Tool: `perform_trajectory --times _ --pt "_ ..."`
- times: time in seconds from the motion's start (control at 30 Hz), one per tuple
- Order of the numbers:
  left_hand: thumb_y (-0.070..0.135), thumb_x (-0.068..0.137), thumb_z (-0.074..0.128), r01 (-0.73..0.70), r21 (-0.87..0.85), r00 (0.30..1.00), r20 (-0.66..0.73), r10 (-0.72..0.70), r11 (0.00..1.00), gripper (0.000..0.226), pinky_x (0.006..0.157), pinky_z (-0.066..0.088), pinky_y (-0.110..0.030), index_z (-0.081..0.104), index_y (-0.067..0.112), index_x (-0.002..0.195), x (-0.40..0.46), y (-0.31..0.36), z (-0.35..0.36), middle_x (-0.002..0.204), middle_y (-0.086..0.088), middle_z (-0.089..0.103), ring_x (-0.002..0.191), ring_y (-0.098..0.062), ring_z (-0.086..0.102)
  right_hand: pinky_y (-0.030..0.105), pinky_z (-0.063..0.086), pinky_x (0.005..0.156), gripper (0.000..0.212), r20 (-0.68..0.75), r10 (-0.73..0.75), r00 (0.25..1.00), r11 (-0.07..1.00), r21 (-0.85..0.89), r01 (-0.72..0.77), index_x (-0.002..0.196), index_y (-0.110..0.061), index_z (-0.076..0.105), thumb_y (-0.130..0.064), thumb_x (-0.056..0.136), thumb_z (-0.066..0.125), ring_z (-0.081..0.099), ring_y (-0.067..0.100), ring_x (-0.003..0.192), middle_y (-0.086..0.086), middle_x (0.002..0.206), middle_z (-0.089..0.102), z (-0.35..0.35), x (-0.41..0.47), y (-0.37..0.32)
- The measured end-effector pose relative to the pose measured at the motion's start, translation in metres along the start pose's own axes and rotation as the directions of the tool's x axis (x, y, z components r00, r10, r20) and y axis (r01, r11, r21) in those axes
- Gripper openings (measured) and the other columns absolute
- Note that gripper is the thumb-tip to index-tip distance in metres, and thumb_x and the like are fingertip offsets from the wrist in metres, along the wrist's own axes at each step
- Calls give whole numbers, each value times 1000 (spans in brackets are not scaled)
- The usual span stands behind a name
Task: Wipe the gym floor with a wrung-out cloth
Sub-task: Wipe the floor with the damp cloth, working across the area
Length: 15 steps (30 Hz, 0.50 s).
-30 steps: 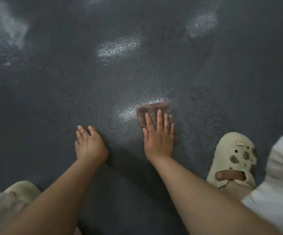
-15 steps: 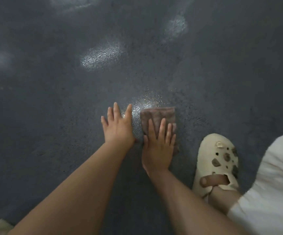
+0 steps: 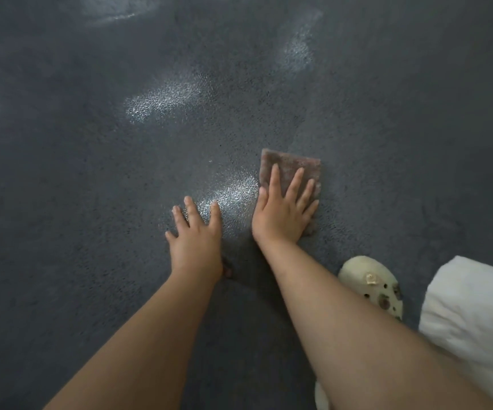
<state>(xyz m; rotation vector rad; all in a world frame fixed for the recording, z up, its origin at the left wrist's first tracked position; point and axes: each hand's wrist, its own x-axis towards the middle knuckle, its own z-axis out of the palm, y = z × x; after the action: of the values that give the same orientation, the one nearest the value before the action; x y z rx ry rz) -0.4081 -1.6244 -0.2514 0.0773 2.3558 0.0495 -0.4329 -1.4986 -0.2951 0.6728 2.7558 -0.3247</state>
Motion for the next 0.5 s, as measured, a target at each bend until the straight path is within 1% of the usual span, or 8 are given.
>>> perform_trajectory --times 0.13,0.27,0.33,0.43,0.5 --pt "45 70 78 3 -46 999 44 -1 999 127 112 19 -57 -18 20 148 1 3 -4 150 -24 -27 140 -46 -14 53 -8 113 53 35 -45 998 997 -59 47 150 -38 1 -45 101 20 -16 34 144 7 159 -13 -22 53 -8" --pt "38 71 79 7 -95 998 65 0 995 125 111 15 -60 -18 19 148 0 4 -6 148 -25 -30 139 -48 -17 54 -8 114 56 78 -164 983 977 -128 173 149 -41 -1 -51 99 21 -17 35 143 7 158 -16 -43 105 -9" --pt "36 71 79 5 -109 998 65 2 994 125 110 14 -60 -17 19 149 0 4 -6 148 -25 -30 138 -48 -17 53 -8 113 56 107 -200 974 966 -147 214 149 -41 -1 -52 99 22 -17 35 143 6 158 -17 -48 121 -6" --pt "33 70 80 5 -131 998 68 3 991 125 110 13 -61 -15 19 149 0 5 -7 148 -25 -30 138 -48 -18 50 -7 115 55 67 -210 975 969 -116 217 150 -38 3 -46 100 24 -14 33 144 5 159 -12 -48 120 0" --pt "31 70 81 7 -143 998 70 3 990 125 110 12 -62 -15 19 149 1 5 -8 148 -24 -31 138 -48 -19 47 -6 117 54 13 -166 986 984 -69 166 151 -35 6 -41 101 25 -11 32 145 4 159 -8 -42 106 6"
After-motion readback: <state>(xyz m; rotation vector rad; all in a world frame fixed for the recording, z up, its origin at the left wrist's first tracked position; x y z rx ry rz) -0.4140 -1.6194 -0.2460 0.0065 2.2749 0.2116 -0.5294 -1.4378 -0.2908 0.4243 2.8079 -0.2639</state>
